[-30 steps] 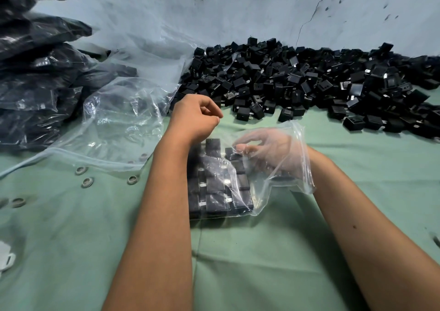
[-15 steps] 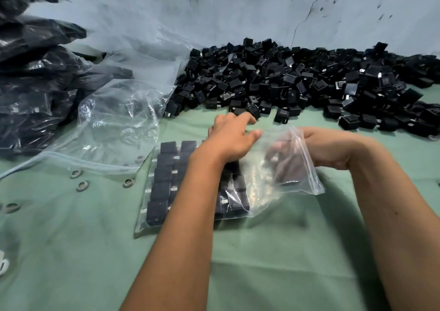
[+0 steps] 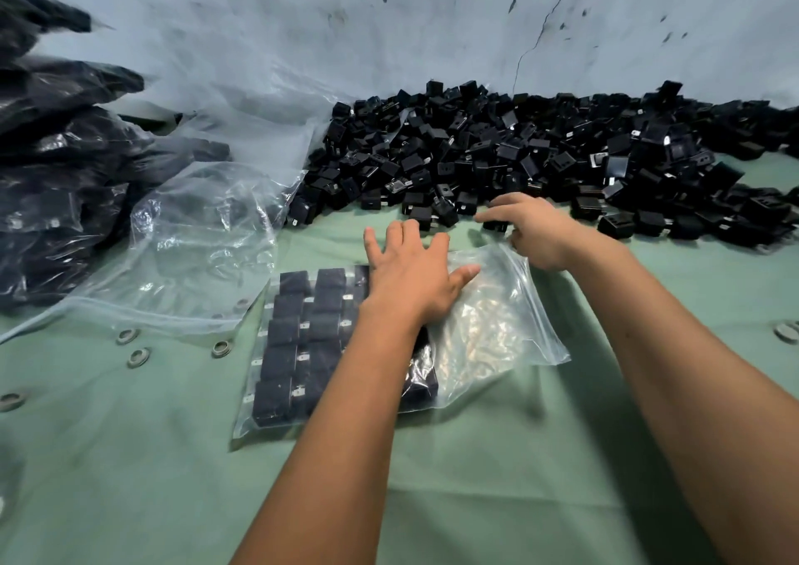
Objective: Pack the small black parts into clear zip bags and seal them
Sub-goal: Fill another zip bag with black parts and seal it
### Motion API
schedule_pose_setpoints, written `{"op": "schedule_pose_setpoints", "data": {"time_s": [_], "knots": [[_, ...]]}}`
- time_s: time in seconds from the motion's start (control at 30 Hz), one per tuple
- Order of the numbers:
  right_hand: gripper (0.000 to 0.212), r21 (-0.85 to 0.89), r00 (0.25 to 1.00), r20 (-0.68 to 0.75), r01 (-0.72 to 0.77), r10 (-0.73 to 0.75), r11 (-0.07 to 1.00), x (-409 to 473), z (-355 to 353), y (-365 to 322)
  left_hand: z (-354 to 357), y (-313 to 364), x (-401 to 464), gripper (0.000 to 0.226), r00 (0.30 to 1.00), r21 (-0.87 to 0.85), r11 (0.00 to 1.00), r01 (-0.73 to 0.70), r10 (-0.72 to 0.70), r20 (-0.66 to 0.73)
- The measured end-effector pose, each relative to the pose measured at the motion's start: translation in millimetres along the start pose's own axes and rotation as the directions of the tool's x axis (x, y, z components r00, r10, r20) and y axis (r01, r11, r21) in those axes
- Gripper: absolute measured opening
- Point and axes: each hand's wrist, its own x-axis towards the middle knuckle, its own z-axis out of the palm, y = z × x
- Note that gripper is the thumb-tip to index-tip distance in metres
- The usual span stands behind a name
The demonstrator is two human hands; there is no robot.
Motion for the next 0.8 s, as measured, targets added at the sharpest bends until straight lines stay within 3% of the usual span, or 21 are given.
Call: {"op": "schedule_pose_setpoints", "data": {"time_s": [0.23, 0.37, 0.43, 0.53, 0.63, 0.73, 0.8], "knots": [[0.027, 0.202, 0.940, -0.248, -0.185, 0.233, 0.962, -22.4, 11.7, 19.2, 0.1, 10.4, 6.1, 0.039, 0.972, -0.315, 0.930, -0.192, 0.135, -0.194], [0.015, 0.458, 0.920, -0.107, -0.292, 0.378, 0.840, -41.2, 2.3, 21.3, 1.9, 22.4, 3.6, 0.056, 0.954, -0.363, 0.885, -0.292, 0.241, -0.180], [0.011, 0.405, 0.935, 0.059, -0.342, 0.350, 0.848, -47.6, -9.9, 16.6, 0.1, 22.7, 2.6, 0.055, 0.935, -0.388, 0.853, -0.350, 0.291, -0.203], [0.016, 0.418, 0.926, 0.267, -0.360, 0.266, 0.834, -60.9, -32.7, 6.7, -7.7, 15.0, 3.3, 0.034, 0.917, -0.441, 0.807, -0.393, 0.305, -0.259], [0.022, 0.544, 0.954, 0.262, -0.270, 0.145, 0.794, -71.8, -47.3, -1.9, -18.5, 2.2, 6.1, 0.019, 0.909, -0.457, 0.796, -0.397, 0.270, -0.318], [0.024, 0.662, 0.949, 0.317, -0.211, -0.012, 0.719, -77.6, -53.0, -12.5, -27.2, -4.1, 5.8, 0.018, 0.904, -0.501, 0.770, -0.395, 0.227, -0.363], [0.018, 0.624, 0.920, 0.376, -0.166, -0.107, 0.764, -79.1, -52.3, -19.2, -30.7, -5.1, 4.2, 0.019, 0.903, -0.558, 0.730, -0.395, 0.199, -0.380]]}}
